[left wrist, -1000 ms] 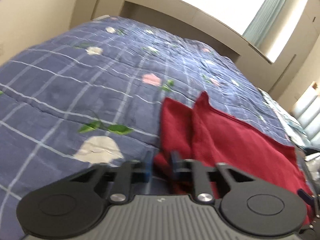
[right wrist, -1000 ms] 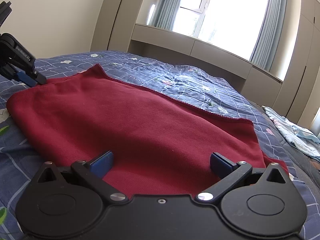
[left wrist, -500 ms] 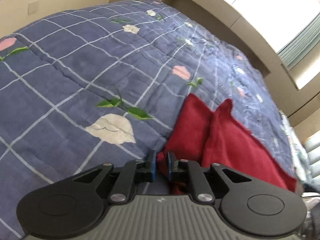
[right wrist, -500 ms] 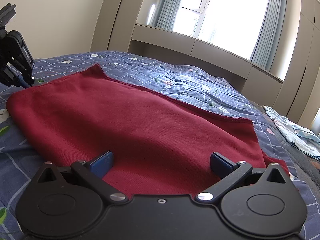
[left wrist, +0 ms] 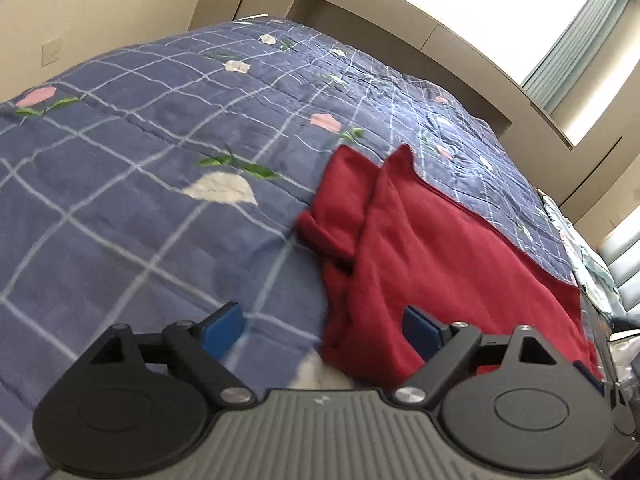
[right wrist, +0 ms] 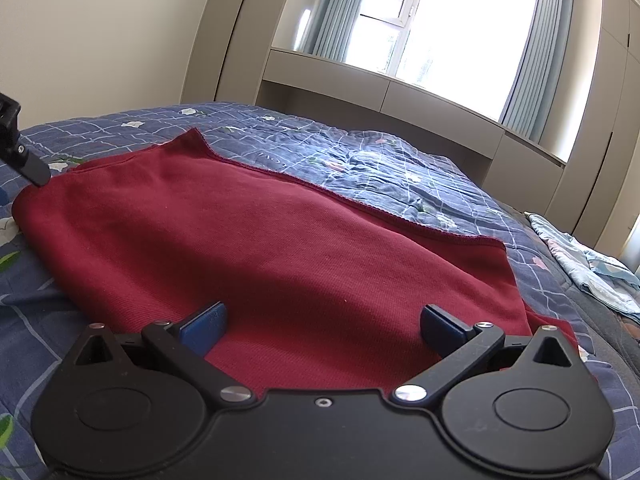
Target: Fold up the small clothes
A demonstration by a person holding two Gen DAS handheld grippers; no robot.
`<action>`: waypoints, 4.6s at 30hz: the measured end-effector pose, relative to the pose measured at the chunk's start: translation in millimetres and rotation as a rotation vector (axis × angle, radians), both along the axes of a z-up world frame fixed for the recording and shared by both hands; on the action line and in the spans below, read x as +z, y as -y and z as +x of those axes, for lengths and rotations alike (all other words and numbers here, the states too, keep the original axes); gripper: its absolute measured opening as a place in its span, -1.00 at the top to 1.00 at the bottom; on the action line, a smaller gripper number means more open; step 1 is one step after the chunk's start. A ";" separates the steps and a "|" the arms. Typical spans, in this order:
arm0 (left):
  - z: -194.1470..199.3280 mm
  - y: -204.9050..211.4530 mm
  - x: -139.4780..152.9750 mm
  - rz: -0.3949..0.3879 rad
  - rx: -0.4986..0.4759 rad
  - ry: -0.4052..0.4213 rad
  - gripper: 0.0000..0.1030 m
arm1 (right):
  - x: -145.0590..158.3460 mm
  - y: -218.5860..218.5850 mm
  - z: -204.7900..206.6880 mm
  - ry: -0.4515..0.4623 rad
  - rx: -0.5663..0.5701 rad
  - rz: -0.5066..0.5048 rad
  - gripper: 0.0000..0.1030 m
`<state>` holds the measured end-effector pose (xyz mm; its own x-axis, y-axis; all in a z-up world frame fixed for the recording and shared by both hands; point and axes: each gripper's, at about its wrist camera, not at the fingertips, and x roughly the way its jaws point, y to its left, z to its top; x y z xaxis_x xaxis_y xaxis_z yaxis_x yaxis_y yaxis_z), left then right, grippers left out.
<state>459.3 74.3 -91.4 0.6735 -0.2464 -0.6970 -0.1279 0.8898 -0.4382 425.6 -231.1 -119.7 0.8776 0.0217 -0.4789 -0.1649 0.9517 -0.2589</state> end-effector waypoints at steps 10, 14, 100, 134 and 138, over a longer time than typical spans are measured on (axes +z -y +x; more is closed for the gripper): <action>-3.2 31.7 5.7 0.024 0.196 -0.092 0.23 | -0.7 -2.6 -1.8 0.014 -0.002 -0.016 -0.99; -5.7 41.0 10.2 0.062 0.197 -0.065 0.21 | -0.5 -2.7 -1.5 0.013 -0.002 -0.014 -0.99; -68.7 291.2 54.7 0.582 -0.645 0.302 0.92 | 57.4 216.5 110.0 -0.307 0.039 0.767 0.81; -61.3 289.5 50.7 0.350 -0.678 0.136 0.66 | 30.9 259.3 48.3 -0.273 -0.146 0.693 0.48; -56.2 263.0 59.8 0.256 -0.623 0.123 -0.69 | 45.4 247.0 35.3 -0.195 -0.167 0.569 -0.31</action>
<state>403.0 -188.7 -31.6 0.5371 -0.4511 -0.7127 0.4790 0.8586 -0.1824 461.0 -478.1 -74.2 0.7888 0.1907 -0.5843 0.0049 0.9487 0.3163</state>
